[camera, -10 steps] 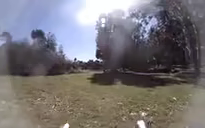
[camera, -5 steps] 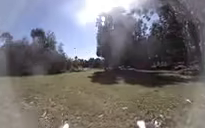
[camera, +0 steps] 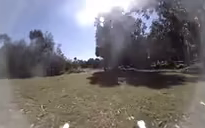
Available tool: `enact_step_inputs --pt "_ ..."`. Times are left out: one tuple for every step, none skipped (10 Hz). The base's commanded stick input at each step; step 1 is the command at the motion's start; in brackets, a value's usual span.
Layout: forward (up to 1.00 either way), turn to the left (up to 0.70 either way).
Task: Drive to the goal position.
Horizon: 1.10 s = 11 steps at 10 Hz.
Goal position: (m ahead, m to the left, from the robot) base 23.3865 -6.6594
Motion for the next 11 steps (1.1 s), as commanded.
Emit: enact_step_inputs --pt "0.7 0.0" --pt "0.7 0.0" --pt "0.7 0.0" --pt "0.7 0.0" --pt "0.7 0.0" --pt "0.7 0.0" --pt "0.7 0.0" --pt "0.7 0.0" --pt "0.7 0.0" --pt "0.7 0.0" --pt "0.7 0.0"
